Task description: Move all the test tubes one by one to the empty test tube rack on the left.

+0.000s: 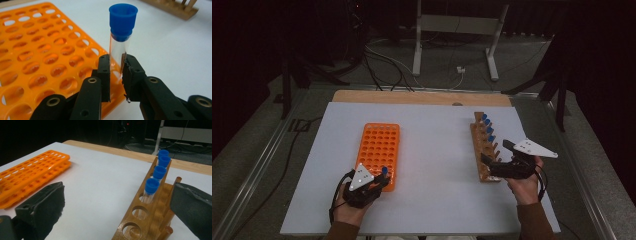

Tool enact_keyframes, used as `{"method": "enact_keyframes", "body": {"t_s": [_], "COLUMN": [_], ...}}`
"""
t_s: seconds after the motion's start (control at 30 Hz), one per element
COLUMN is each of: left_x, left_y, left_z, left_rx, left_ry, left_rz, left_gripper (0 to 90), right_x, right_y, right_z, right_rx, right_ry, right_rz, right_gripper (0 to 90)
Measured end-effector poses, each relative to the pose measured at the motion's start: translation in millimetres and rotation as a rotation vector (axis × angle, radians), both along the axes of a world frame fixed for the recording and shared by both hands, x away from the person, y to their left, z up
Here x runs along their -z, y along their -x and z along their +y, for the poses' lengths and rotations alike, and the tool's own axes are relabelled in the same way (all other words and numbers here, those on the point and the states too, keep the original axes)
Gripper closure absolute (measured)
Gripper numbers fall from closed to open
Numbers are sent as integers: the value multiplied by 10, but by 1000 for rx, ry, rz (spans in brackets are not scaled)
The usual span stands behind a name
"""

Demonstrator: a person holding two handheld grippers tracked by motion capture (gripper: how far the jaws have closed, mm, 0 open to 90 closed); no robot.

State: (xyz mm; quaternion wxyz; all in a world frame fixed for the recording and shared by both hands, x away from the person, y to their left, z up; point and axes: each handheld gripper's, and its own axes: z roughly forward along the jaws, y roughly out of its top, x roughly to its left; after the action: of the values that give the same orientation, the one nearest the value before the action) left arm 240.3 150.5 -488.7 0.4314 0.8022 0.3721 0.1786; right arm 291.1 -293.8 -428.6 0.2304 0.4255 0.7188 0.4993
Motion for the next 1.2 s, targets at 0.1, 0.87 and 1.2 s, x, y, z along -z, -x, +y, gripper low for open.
{"method": "enact_keyframes", "body": {"t_s": [0.1,0.87,1.2], "left_x": [10,-170,-275], "left_y": [1,-17,-10], "left_z": [-30,167,286], "left_rx": [0,45,-52], "left_ry": [-20,189,214], "left_rz": [2,-70,-158], "left_gripper": [785,365,160], "right_x": [7,72,71], "right_y": [-3,-40,-41], "right_z": [10,25,29], "right_rx": [-3,-4,-4], "right_ry": [4,12,8], "right_rz": [0,19,17], "right_gripper": [0,0,0]}}
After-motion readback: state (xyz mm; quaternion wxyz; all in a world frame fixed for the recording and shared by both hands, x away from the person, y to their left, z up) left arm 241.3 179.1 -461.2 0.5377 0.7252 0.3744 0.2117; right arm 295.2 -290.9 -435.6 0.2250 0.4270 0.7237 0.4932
